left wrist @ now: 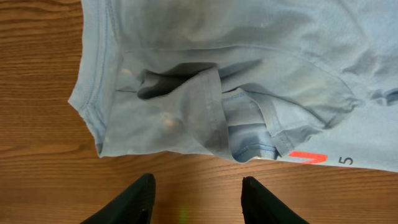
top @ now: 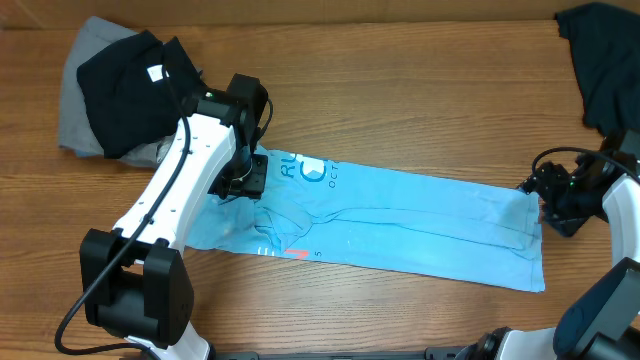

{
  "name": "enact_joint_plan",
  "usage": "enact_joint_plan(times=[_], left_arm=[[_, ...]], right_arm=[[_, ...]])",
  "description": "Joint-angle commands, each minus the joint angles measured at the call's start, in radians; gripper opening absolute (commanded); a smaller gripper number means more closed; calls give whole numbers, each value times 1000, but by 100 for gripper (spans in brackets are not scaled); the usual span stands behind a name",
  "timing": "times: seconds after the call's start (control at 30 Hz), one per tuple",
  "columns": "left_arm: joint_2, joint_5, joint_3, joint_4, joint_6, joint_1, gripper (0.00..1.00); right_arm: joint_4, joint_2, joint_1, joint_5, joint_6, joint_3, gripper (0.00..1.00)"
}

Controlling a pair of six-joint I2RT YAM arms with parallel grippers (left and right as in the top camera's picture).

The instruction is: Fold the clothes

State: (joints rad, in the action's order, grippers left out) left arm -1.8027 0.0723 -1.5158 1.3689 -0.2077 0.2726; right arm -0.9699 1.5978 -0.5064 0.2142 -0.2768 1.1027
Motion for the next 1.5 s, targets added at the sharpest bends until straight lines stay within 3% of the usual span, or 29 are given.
enact_joint_plan(times=[0.0,0.3,0.53,0.63,0.77,0.87,1.2,1.37,1.47], left_arm=[[8,24,4,0,-3,-5,48],[8,-28,-38,30,10,-77,51],[8,-102,-62,21,78,-182,48],[8,-111,-62,14,93,-197,46],[8,-111,-62,8,97,-198,45],[8,-110,-62,-2,100,-198,45],[8,-111,-62,-10,104,-198,44],[8,-117,-62,-16,104,-198,45],[8,-118,-62,-15,103,-198,45]], right_arm=[[34,28,-35,-79,-11,-4,86],[-47,198,-122,-26,53,-4,88],[-57,283,-127,103,182,-28,86],[-18,284,-127,147,199,-87,72],[4,284,-131,197,196,-112,24],[-17,283,-132,188,196,-77,6],[-207,176,-95,64,172,183,4],[-274,134,71,-53,165,187,4],[-269,134,210,-122,82,176,4]])
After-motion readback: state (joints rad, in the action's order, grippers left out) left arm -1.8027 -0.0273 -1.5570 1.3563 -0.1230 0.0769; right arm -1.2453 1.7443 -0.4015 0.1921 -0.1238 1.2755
